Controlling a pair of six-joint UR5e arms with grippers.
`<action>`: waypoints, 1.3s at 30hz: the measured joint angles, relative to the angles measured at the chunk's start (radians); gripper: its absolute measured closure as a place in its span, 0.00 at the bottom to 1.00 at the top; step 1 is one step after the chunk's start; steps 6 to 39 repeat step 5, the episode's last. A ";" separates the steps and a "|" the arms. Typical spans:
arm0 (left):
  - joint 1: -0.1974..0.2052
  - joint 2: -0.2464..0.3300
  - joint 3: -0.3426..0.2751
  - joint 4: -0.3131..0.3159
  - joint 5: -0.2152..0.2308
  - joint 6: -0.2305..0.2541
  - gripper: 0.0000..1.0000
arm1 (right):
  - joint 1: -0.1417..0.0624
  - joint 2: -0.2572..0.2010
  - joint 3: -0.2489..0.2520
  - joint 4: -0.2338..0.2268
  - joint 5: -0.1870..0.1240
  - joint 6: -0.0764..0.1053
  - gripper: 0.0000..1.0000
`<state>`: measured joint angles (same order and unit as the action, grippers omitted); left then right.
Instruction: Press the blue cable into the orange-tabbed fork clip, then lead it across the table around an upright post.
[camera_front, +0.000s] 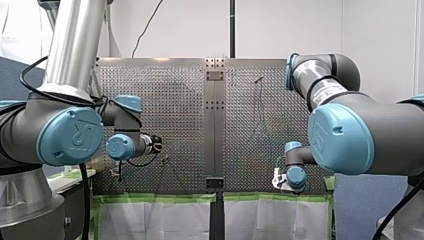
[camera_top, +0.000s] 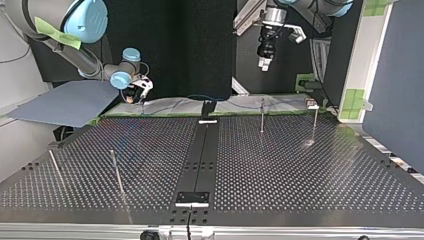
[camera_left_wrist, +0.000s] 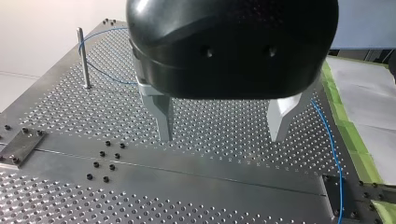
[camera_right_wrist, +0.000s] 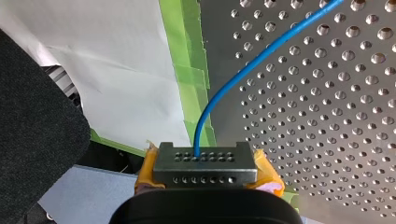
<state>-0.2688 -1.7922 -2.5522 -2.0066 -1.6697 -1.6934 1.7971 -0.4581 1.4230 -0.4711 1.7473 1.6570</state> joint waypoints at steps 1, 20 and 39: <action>0.000 0.000 0.000 0.000 0.000 0.000 0.00 | 0.000 0.000 0.000 0.000 0.000 0.000 1.00; 0.000 0.000 0.000 0.000 0.000 0.000 0.00 | 0.000 0.000 0.000 0.000 0.000 0.000 1.00; 0.000 0.000 0.000 0.000 0.000 0.000 0.00 | 0.000 0.000 0.000 0.000 0.000 0.000 1.00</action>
